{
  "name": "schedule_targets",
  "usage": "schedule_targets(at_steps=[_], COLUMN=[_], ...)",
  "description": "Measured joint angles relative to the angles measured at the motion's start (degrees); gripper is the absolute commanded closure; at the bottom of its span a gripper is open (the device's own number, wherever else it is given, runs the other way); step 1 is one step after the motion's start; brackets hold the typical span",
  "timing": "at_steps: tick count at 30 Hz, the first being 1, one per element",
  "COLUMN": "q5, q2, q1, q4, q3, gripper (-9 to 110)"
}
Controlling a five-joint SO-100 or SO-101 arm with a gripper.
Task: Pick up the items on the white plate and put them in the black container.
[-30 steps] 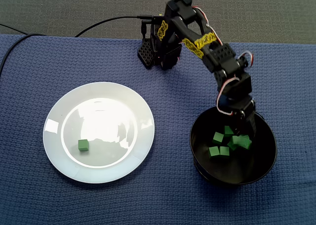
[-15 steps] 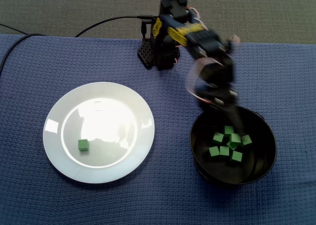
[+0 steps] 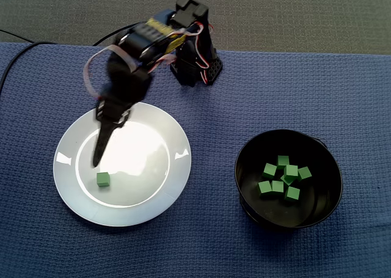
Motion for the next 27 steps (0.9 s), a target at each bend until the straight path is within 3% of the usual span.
schedule_targets(at_steps=[10, 27], q5=[-12.66, -16.52], q2=[-12.39, -25.75], q1=[6.15, 3.87], q4=[1.05, 3.08], q3=[0.44, -0.44], gripper=[63, 65])
